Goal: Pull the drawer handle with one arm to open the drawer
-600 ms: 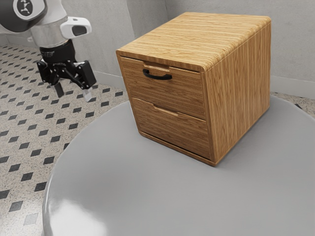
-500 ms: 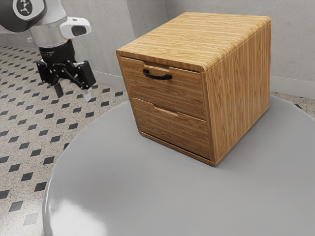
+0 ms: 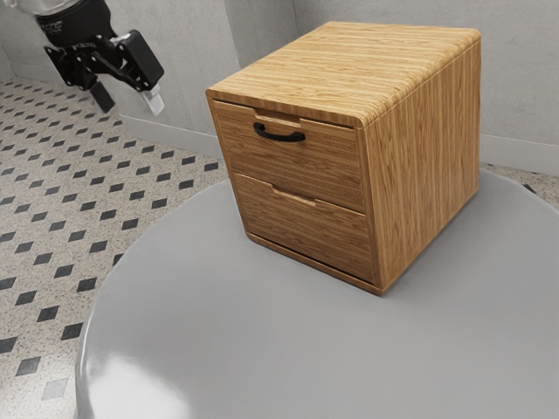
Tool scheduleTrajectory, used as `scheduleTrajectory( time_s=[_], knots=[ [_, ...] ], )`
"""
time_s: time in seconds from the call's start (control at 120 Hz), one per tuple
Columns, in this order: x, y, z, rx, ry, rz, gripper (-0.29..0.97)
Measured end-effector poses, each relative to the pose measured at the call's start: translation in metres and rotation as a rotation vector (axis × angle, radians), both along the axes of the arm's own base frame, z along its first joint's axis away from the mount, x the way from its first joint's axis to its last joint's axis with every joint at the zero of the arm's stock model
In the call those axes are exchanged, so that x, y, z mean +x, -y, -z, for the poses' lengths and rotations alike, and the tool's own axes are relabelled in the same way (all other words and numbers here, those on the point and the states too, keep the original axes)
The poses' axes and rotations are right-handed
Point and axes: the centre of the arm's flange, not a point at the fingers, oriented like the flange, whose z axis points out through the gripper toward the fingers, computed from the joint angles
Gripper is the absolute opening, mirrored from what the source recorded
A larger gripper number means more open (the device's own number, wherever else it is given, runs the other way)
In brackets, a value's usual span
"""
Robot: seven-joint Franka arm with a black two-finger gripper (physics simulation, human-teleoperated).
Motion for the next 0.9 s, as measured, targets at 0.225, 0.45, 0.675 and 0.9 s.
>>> scheduleTrajectory(
  time_s=[0.225, 0.45, 0.675, 0.9],
  knots=[
    [0.011, -0.015, 0.097, 0.039, -0.124, -0.042, 0.68],
    [-0.045, 0.044, 0.151, 0.053, -0.095, 0.022, 0.68],
    [-0.029, 0.079, 0.152, 0.078, 0.049, 0.316, 0.68],
    [-0.032, 0.082, 0.150, 0.365, 0.046, 0.655, 0.68]
  ],
)
